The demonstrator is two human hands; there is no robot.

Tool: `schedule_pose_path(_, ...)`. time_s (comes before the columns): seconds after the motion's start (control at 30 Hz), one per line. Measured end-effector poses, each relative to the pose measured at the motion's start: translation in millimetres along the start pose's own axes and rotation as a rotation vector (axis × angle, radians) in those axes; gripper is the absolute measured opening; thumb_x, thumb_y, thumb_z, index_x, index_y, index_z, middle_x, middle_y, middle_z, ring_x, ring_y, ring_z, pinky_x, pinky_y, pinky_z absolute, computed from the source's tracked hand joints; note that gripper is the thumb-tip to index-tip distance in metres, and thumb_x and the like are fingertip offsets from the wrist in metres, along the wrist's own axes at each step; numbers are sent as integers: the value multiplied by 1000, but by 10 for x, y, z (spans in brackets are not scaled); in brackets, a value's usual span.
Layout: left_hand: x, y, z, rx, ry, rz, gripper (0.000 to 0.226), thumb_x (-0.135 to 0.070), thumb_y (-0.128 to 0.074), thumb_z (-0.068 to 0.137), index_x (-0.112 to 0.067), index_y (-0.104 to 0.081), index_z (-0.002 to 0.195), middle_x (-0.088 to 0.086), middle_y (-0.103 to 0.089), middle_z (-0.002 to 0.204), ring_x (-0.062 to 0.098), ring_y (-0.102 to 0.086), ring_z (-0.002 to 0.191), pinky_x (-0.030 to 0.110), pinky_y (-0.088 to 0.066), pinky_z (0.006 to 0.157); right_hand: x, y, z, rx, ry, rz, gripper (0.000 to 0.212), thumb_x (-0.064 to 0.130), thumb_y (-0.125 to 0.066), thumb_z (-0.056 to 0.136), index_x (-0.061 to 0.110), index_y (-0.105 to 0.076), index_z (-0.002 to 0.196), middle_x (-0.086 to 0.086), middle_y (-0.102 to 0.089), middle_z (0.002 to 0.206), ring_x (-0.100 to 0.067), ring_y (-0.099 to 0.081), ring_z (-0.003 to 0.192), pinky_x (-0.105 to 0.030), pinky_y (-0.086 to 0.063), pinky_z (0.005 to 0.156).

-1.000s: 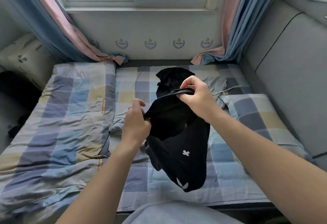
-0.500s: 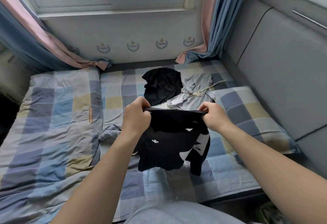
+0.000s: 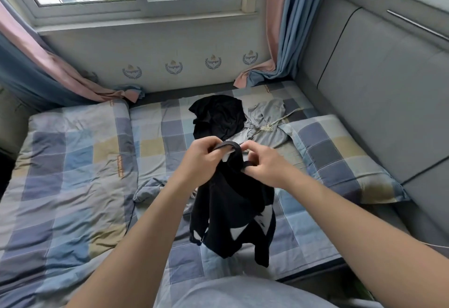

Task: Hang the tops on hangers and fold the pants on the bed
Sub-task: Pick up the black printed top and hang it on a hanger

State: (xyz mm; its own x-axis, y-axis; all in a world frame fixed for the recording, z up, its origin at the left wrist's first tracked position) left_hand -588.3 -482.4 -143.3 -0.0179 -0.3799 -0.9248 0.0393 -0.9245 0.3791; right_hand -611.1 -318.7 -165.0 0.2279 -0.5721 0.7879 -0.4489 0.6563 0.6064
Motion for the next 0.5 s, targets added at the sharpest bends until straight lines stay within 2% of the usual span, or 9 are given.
schedule_pose_path(0.1, -2, 51, 41, 64, -22, 14, 18, -28, -72, 90, -22, -68, 73, -3, -56, 61, 13, -48, 56, 31, -37, 54, 10, -63, -17, -95, 28, 26, 13, 21, -63, 88, 34, -62, 87, 7, -62, 71, -15, -57, 66, -34, -49, 65)
schedule_pose_path(0.17, 61, 117, 43, 89, -34, 80, 14, -12, -72, 90, -22, -71, 80, -2, -64, 70, 12, -53, 62, 31, -41, 61, -80, -2, -73, -174, 2, 109, 19, 11, -58, 89, 29, -63, 85, 1, -65, 72, -12, -55, 61, -28, -47, 59)
schedule_pose_path(0.23, 150, 191, 44, 59, -50, 196, 25, 2, -65, 88, -23, -69, 87, -6, -65, 82, 4, -58, 73, 20, -44, 70, -186, 74, -153, -236, -42, 242, 29, 4, -55, 94, 29, -63, 83, -8, -62, 68, -10, -47, 54, -23, -40, 52)
schedule_pose_path(0.27, 204, 237, 47, 18, -54, 256, 30, 7, -62, 86, -23, -67, 87, -8, -62, 86, 2, -57, 80, 12, -40, 72, -240, 127, -201, -278, -67, 309, 29, 4, -54, 96, 28, -62, 83, -7, -60, 67, -10, -47, 56, -23, -40, 52)
schedule_pose_path(0.33, 342, 318, 66, -65, -36, 352, 36, 14, -55, 81, -21, -62, 87, -8, -52, 89, 4, -52, 82, 6, -37, 70, -354, 264, -300, -388, -130, 430, 26, 6, -54, 98, 25, -62, 81, 4, -63, 69, -8, -53, 62, -22, -44, 59)
schedule_pose_path(0.4, 516, 316, 105, -61, 3, 442, 38, 17, -52, 77, -18, -62, 89, -5, -49, 91, 14, -51, 83, 11, -37, 69, -446, 381, -426, -466, -203, 515, 24, 10, -55, 93, 25, -62, 76, 11, -61, 67, -4, -54, 62, -23, -43, 61)
schedule_pose_path(0.5, 726, 156, 193, 40, 53, 586, 38, 13, -52, 77, -17, -65, 96, -2, -51, 97, 22, -52, 91, 27, -42, 75, -483, 528, -663, -511, -261, 495, 13, 16, -62, 83, 26, -65, 76, 3, -62, 70, -12, -56, 66, -32, -45, 63)
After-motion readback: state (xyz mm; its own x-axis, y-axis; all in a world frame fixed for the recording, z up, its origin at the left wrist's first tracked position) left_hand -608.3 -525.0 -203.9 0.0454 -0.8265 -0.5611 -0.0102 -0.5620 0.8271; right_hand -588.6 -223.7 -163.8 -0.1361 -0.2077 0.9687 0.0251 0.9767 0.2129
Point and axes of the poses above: each hand's wrist, its own z-axis towards the middle knuckle, its own y-axis out of the back of the hand, x = y × z, the point moved 8 cm from there along z, towards the middle knuckle
